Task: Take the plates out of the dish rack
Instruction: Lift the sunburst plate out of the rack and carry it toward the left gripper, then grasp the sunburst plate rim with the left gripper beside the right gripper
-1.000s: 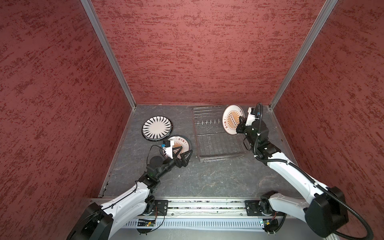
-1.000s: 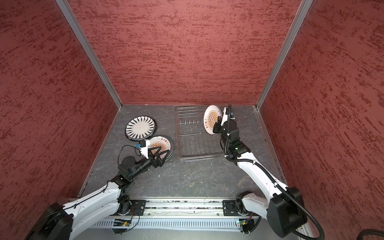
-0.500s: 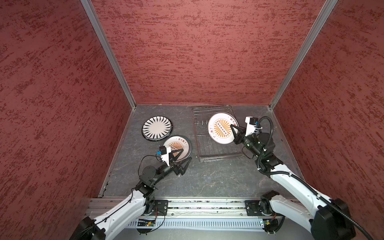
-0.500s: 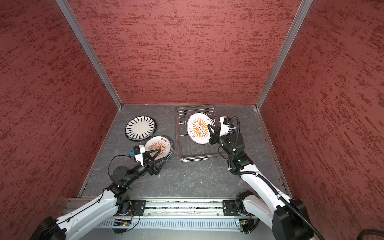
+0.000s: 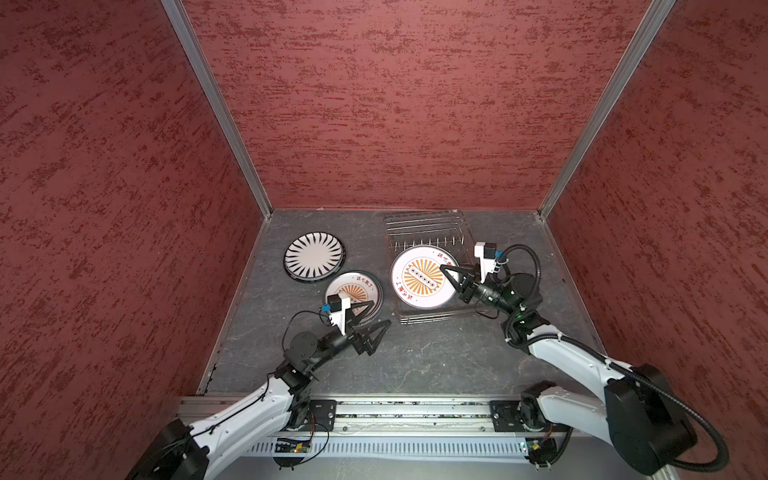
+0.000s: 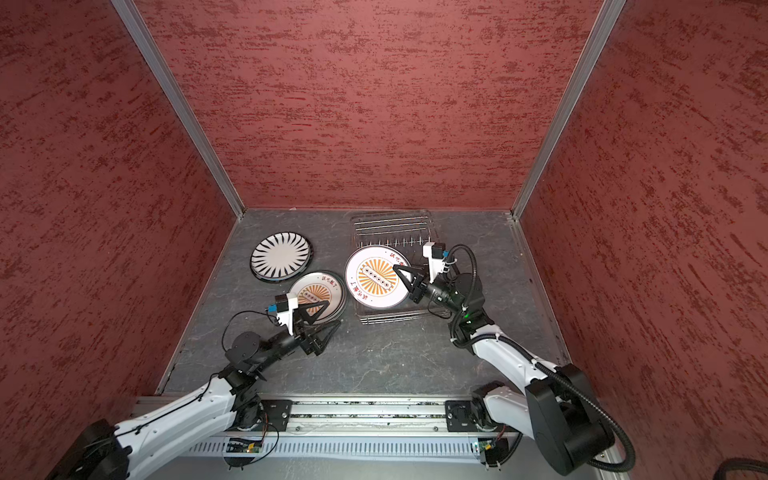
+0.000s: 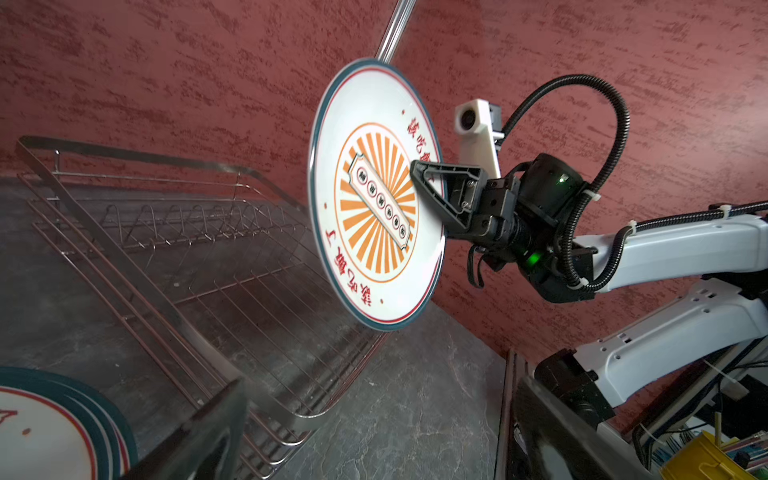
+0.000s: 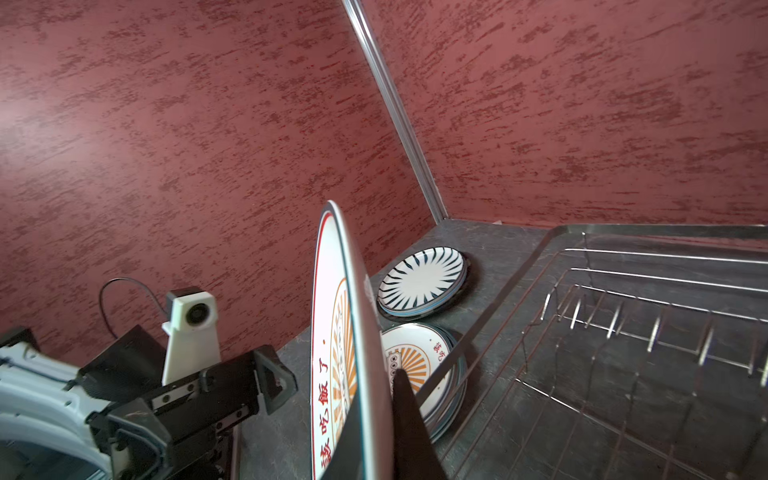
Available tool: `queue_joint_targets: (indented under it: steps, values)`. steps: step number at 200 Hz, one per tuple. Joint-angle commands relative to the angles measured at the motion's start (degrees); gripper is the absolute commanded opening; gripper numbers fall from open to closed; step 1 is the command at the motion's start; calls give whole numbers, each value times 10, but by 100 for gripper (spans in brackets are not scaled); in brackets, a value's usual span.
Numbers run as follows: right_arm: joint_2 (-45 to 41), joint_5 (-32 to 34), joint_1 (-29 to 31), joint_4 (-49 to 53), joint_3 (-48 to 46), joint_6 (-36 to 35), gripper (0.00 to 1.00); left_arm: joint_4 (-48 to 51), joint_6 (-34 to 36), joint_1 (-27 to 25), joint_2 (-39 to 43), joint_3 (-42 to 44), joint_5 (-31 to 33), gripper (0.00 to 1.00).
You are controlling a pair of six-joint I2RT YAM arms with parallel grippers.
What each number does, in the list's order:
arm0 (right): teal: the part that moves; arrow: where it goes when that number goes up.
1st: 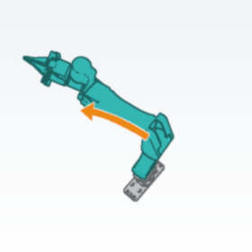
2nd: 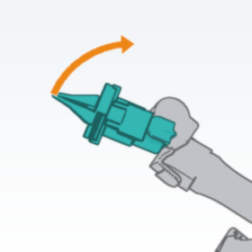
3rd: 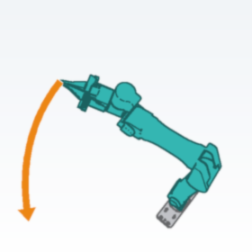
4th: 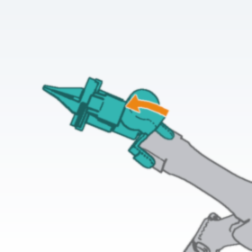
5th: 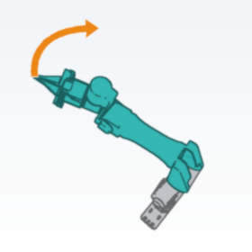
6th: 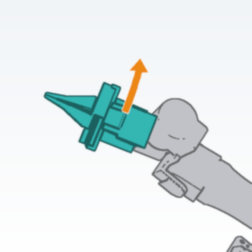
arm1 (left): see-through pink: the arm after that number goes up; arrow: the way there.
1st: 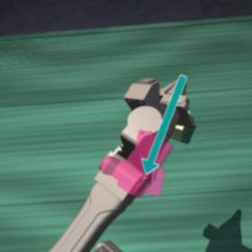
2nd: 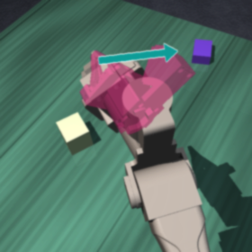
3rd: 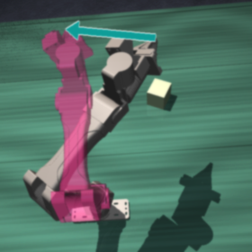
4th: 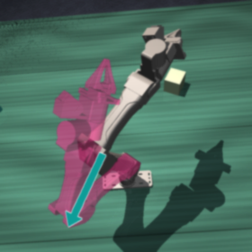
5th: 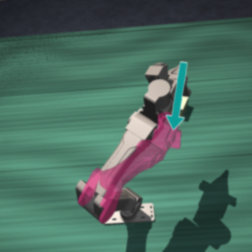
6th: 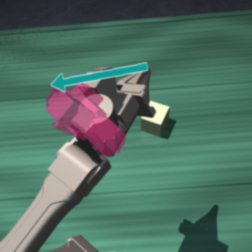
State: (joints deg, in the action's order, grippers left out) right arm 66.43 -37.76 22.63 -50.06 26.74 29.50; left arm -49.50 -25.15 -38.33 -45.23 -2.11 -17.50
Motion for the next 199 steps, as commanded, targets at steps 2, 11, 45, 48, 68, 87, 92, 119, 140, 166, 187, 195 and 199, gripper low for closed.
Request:
queue_joint_targets:
  steps: [2, 11, 45, 48, 68, 87, 92, 119, 140, 166, 187, 195, 199]
  values:
    - [-7, -45, 9, -83, -8, 3, 8, -77, 9, -12, -63, -32, 2, 99]
    - [-8, -45, 13, -82, -11, -5, 8, -95, 6, -14, -87, -39, 0, 99]
    - [-2, -48, 28, -86, -15, -20, 8, -129, -1, -29, -140, -64, -7, 99]
    - [0, -49, 29, -90, -16, -19, 8, -131, 0, -31, -143, -65, -8, 99]
    - [9, -55, 36, -114, -24, -20, 8, -138, -6, -37, -150, -68, 9, 99]
    - [19, -59, 42, -129, -27, -17, 8, -138, -10, -37, -147, -64, 34, 77]
    - [21, -60, 43, -135, -28, -17, 8, -138, -11, -38, -147, -63, 36, 72]
    - [30, -63, 49, -152, -30, -17, 8, -109, -23, -38, -147, -76, 23, 59]
    - [34, -61, 55, -154, -32, -25, 8, -107, -29, -38, -155, -81, 14, 49]
    - [37, -50, 59, -152, -35, -33, 8, -105, -34, -38, -156, -85, 3, 31]
    - [41, -45, 63, -149, -34, -40, 8, -98, -34, -38, -157, -90, -9, 17]
    - [42, -43, 64, -147, -33, -42, 8, -95, -36, -38, -158, -92, -9, 14]
    - [43, -42, 65, -147, -33, -43, 8, -95, -37, -38, -158, -93, -9, 12]
